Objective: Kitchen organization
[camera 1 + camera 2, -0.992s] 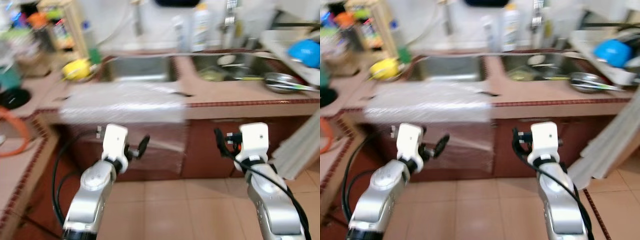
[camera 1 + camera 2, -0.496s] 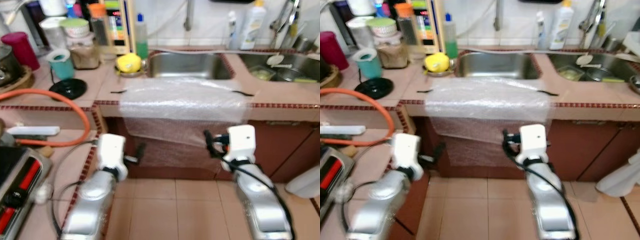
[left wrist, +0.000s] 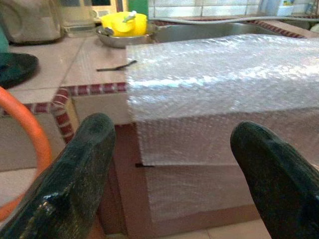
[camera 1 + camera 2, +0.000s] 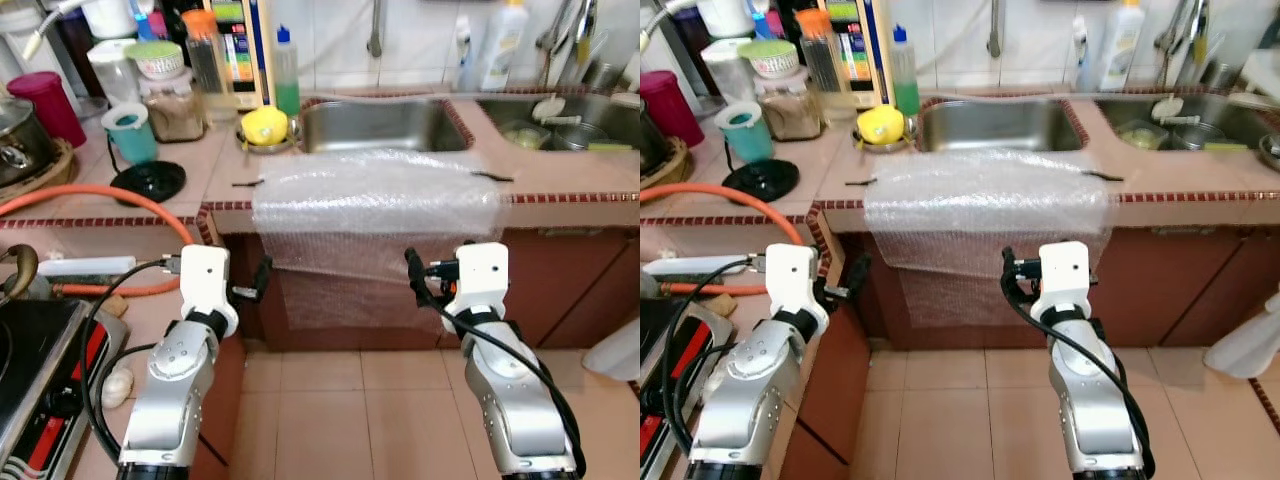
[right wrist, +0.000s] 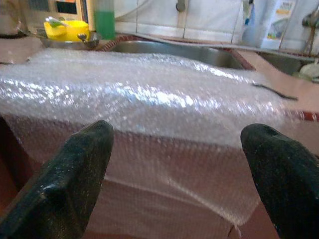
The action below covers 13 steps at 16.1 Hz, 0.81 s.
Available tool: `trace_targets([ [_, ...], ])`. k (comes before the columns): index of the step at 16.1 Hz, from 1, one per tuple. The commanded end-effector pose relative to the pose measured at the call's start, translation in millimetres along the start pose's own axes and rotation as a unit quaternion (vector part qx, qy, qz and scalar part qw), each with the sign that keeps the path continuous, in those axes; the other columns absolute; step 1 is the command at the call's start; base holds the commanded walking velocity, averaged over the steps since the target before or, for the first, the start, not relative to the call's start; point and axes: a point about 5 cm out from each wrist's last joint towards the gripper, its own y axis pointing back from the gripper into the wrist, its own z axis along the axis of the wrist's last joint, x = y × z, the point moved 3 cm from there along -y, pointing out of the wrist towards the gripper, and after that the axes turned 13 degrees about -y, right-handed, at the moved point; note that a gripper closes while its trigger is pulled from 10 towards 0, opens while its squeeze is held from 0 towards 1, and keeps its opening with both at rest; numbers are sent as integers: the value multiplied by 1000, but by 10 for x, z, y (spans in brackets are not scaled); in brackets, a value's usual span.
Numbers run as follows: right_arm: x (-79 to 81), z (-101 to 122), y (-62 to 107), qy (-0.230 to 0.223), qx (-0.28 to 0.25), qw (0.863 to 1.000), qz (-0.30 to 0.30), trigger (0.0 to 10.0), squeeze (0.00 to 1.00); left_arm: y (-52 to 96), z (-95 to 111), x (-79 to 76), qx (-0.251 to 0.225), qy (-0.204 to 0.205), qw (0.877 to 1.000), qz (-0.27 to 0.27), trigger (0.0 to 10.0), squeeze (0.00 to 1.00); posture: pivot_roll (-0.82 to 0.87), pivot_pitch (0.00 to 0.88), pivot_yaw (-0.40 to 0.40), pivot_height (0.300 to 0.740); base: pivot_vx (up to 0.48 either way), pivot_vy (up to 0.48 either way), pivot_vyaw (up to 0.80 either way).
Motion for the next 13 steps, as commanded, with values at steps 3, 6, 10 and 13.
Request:
trace_targets([
  [3,19,26,-20,-5,-8,1000,-2,10000,0,-23,1,-63,2,6,1000,-9,10000,0,26,0,72,740,0,-480,0],
  [6,20,22,0,-1,-8,1000,1,10000,0,-37,-3,-27,4,4,1000,2,10000,0,23,0,67,740,0,-320,0],
  [10,55,27,18,-3,-8,1000,10,10000,0,-39,11,7,2,20,1000,15,10000,0,26,0,68,740,0,0,0],
  [13,146,132,32,-12,-29,999,25,10000,0,-52,125,36,-24,29,999,18,10000,0,25,0,75,740,0,0,0],
])
